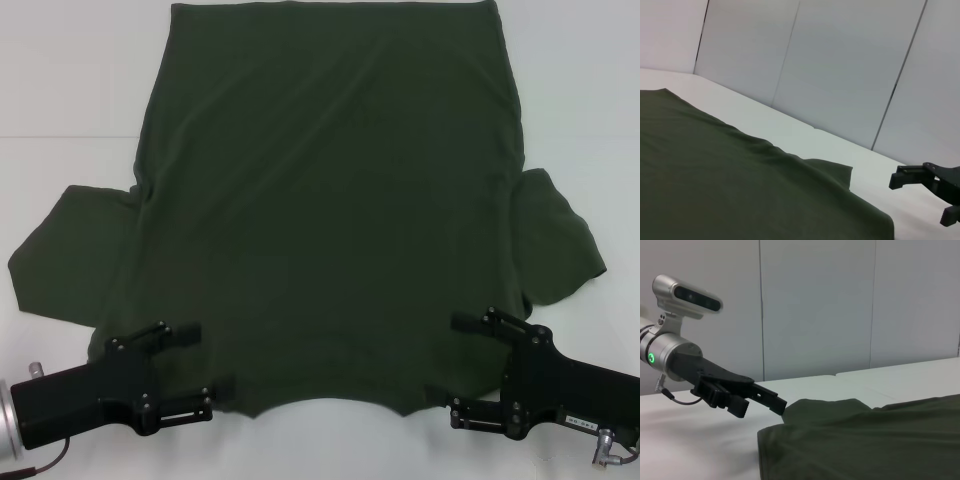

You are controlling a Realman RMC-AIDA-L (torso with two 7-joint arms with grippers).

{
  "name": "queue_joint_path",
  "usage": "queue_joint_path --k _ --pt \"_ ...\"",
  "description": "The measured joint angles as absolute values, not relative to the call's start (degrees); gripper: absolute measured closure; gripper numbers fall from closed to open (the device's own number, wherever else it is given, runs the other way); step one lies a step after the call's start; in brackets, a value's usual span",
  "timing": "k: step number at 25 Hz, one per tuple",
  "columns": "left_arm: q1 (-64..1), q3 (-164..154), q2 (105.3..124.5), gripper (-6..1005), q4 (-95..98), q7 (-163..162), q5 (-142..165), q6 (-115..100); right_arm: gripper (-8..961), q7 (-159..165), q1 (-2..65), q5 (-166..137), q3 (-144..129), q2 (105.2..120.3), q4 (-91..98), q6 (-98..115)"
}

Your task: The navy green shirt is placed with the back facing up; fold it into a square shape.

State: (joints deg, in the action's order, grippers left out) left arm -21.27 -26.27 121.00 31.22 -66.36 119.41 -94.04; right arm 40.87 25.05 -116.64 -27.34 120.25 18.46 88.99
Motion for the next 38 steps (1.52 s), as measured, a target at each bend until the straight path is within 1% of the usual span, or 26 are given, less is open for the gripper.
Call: queue_joint_path --k 17,20,22,30,34,36,38 --pt "-21.1 -25.5 121.10 71 31.2 -67.3 118.8 -93.7 7 40.9 25.3 -116.4 -27.3 120.23 18.4 88.9" --pt "-21.5 -20.9 121.32 72 31.2 -74.3 118.2 -91.1 7 40.9 25.3 -116.4 -27.3 120.23 18.3 88.9" --pt "-22.1 -18.1 121.12 73 31.3 -81.3 118.1 -88.5 7 40.9 25.4 -116.4 -27.2 120.23 18.0 88.9" --pt "-24.6 -17.2 117.03 75 31.8 -104.5 118.6 -80.8 8 40.9 25.4 -116.4 -27.1 120.23 17.7 88.9" --pt "-26.2 -18.4 114.68 77 34.8 -115.0 120.8 -80.1 8 41.0 25.5 -116.4 -27.1 120.23 17.7 88.8" --pt "-27.6 -19.7 112.97 77 37.1 -121.6 123.4 -80.0 8 41.1 25.6 -116.4 -27.2 120.24 17.7 88.8" --pt "-29.0 -21.0 111.79 78 38.6 -126.0 126.2 -80.0 8 41.3 25.6 -116.4 -27.2 120.23 17.7 88.7"
